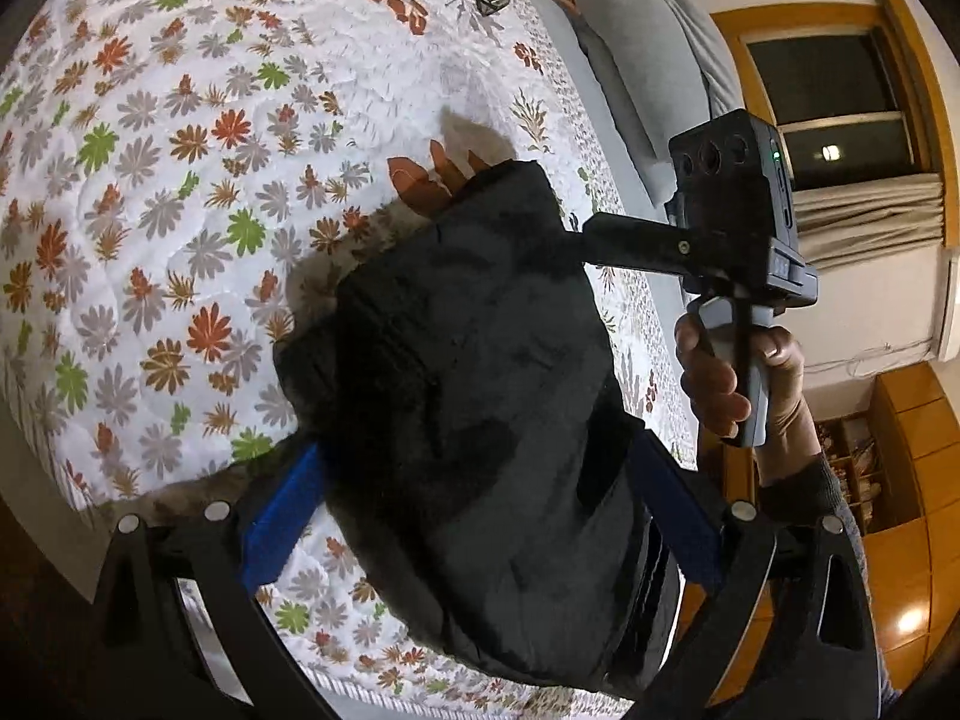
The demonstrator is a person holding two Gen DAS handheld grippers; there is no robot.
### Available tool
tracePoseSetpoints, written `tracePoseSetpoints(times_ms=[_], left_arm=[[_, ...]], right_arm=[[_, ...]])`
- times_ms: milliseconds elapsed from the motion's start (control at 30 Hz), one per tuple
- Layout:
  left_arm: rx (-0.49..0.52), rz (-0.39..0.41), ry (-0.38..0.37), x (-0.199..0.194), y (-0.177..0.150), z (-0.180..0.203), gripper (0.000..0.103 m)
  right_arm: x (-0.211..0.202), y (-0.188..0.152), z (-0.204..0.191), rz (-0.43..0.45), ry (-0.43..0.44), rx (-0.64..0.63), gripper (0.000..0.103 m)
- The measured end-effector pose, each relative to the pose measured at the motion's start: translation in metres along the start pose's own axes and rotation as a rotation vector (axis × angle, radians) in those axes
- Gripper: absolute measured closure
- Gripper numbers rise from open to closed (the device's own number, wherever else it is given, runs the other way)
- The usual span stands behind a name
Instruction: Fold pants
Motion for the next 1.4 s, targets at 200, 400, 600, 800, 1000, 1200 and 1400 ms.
tracePoseSetpoints(times_ms=[200, 400, 600, 800, 1000, 1200, 1400], left_arm=[[-0.042, 0.028, -0.002, -0.004, 0.001, -0.010, 0.024], [-0.080, 0.036, 0.002, -0.009, 0.001, -0.021, 0.065], [-0.022, 0.055, 0.030, -0.019, -0.003, -0.009, 0.075], [0.084, 0.070, 0.061, -0.034, -0.005, 0.025, 0.077], [0.182, 0.085, 0.052, -0.047, -0.012, 0.068, 0.078], [0.293, 0.099, 0.038, -0.059, -0.026, 0.116, 0.078], [0.382, 0.105, 0.027, -0.064, -0.045, 0.157, 0.078]], right_arm=[[0.008, 0.002, -0.005, -0.038, 0.008, -0.016, 0.012], [0.010, 0.003, -0.003, -0.040, -0.004, -0.014, 0.034], [-0.011, -0.006, -0.007, -0.016, -0.035, -0.031, 0.069], [-0.037, -0.010, -0.023, 0.014, -0.090, -0.051, 0.072], [-0.075, -0.026, -0.043, 0.064, -0.143, -0.056, 0.073], [-0.120, -0.051, -0.066, 0.118, -0.205, -0.057, 0.073], [-0.153, -0.075, -0.082, 0.163, -0.245, -0.050, 0.073]])
Point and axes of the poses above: each gripper's, at about its wrist camera, not at the fingertips, and x roughly the way its jaws point, z to its right, y to its top, the point moved 10 cm from there along x, roughly the way its jaws point, and after that the axes turned 1 degree about -z, right-handed, at the moved point
